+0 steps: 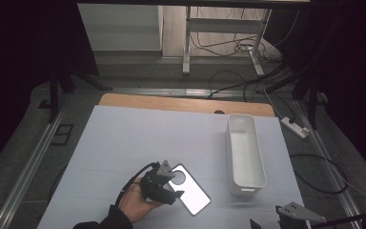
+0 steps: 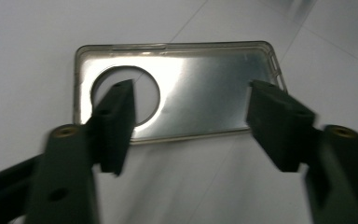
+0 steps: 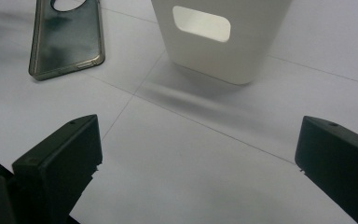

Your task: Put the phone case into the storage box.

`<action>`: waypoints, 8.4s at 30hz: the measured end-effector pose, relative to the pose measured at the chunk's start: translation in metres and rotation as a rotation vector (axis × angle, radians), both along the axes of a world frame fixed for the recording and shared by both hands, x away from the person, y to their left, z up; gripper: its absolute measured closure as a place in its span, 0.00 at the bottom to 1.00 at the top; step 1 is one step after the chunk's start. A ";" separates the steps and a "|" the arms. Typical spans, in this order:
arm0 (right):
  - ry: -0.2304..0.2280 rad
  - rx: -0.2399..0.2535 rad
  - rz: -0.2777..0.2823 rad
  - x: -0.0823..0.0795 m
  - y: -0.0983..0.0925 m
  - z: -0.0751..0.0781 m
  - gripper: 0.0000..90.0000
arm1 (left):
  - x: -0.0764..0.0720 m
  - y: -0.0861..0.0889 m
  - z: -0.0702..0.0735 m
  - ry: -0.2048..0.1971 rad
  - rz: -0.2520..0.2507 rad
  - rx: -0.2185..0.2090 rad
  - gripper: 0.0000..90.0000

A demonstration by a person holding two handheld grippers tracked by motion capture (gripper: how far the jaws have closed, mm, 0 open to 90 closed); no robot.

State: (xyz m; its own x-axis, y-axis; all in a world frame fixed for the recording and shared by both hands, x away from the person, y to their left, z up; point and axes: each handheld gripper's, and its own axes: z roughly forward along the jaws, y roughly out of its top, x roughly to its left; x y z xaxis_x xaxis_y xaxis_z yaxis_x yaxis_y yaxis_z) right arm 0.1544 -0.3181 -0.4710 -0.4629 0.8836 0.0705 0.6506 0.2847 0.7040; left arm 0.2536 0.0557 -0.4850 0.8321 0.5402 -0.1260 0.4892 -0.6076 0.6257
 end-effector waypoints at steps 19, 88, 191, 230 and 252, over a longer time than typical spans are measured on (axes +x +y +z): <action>0.008 -0.003 0.008 0.001 0.001 -0.001 0.02 | -0.003 -0.030 -0.025 0.054 -0.067 0.023 0.99; 0.029 -0.021 0.006 0.003 0.002 -0.001 0.04 | -0.015 0.101 0.004 0.025 0.222 0.110 0.43; -0.047 0.253 0.373 0.064 0.121 0.032 0.00 | -0.042 0.061 0.028 -0.245 0.175 -0.259 0.99; 0.166 0.576 0.300 0.086 0.163 0.018 0.95 | -0.048 0.046 0.023 -0.227 0.143 -0.270 0.95; 0.161 0.538 0.454 0.082 0.163 0.022 0.95 | -0.021 0.065 0.000 0.136 -0.096 -0.437 0.00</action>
State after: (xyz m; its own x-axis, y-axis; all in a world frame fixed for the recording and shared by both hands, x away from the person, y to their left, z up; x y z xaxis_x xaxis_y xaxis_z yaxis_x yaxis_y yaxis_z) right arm 0.2366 -0.1551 -0.4494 -0.7234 0.4300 0.5402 0.6580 0.1923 0.7280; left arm 0.2327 0.1207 -0.4845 0.8357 0.3336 -0.4363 0.5392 -0.3476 0.7671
